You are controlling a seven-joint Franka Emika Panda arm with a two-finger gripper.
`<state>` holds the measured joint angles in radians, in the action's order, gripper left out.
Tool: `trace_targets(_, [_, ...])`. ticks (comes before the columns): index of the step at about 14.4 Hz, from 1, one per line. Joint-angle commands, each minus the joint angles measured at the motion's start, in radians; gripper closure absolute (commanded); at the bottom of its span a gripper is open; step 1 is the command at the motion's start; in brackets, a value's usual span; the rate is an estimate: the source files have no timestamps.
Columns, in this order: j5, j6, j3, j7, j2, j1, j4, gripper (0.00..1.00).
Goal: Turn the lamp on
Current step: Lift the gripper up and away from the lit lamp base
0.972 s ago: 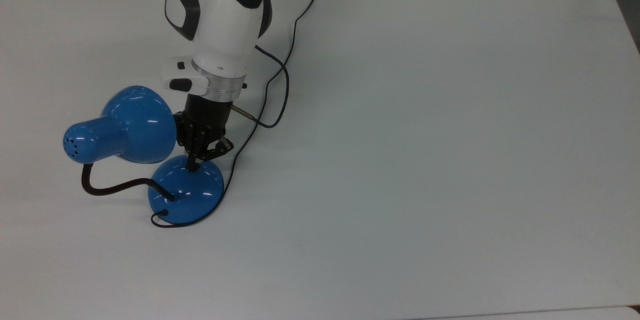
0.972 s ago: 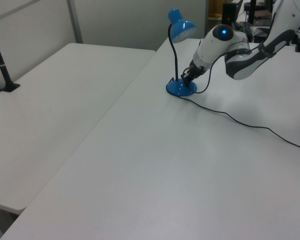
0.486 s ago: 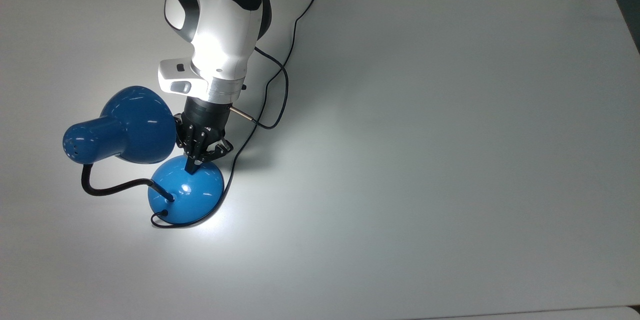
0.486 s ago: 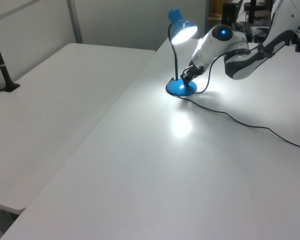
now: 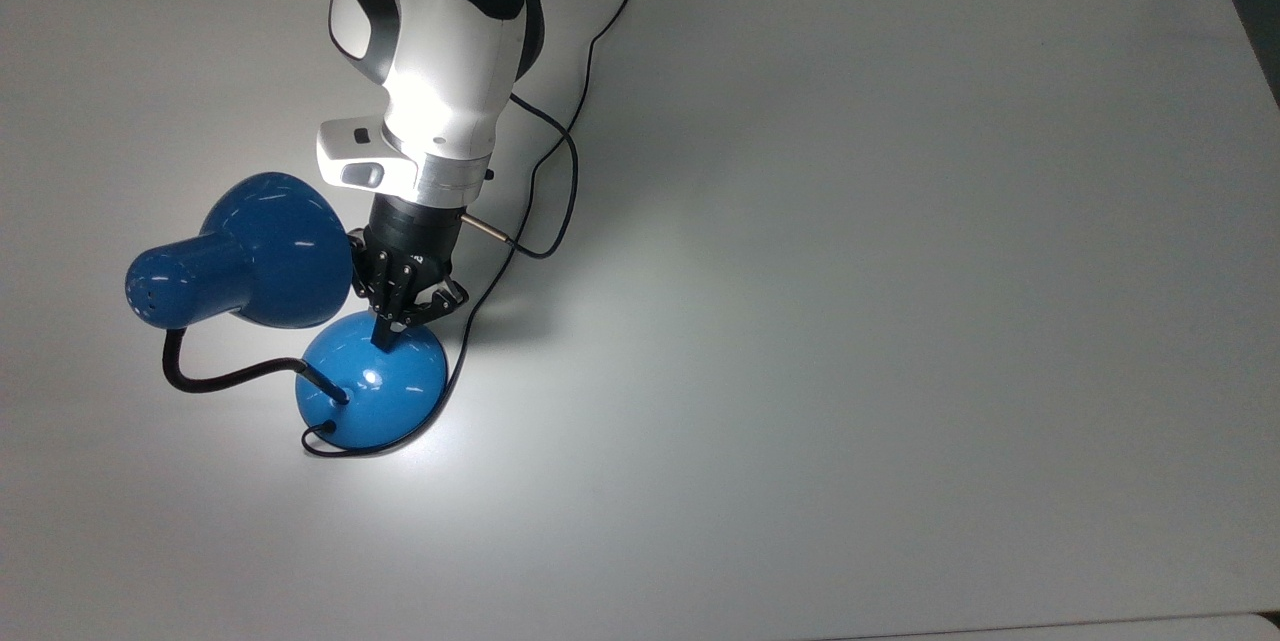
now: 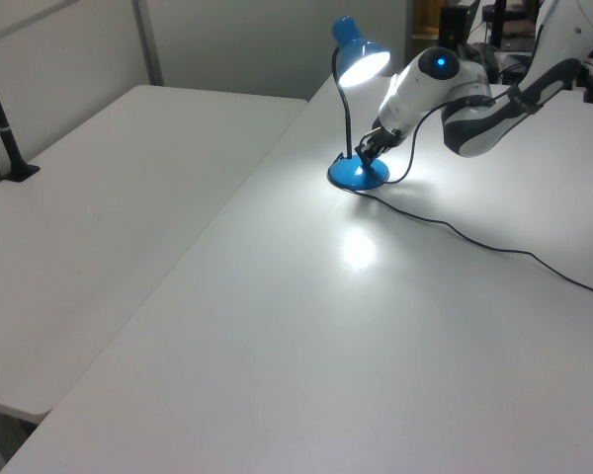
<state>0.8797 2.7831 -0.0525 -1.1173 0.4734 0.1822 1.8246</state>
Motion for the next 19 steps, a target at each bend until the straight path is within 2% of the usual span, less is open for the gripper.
trace_targets(1, [-0.070, -0.032, -0.049, 0.022, -0.064, 0.003, 0.044, 1.00])
trace_targets(7, [-0.220, -0.275, -0.203, 0.031, -0.114, -0.006, 0.007, 1.00])
trace_targets(9, [-0.296, -0.396, -0.228, 0.115, -0.140, -0.029, -0.016, 1.00])
trace_targets(12, [-0.517, -0.613, -0.227, 0.392, -0.188, -0.081, -0.080, 1.00])
trace_targets(13, [-0.571, -0.711, -0.225, 0.501, -0.208, -0.089, -0.109, 1.00])
trace_targets(16, [-0.683, -0.984, -0.222, 0.807, -0.269, -0.090, -0.185, 1.00])
trace_targets(19, [-0.743, -1.151, -0.207, 1.063, -0.352, -0.083, -0.199, 1.00])
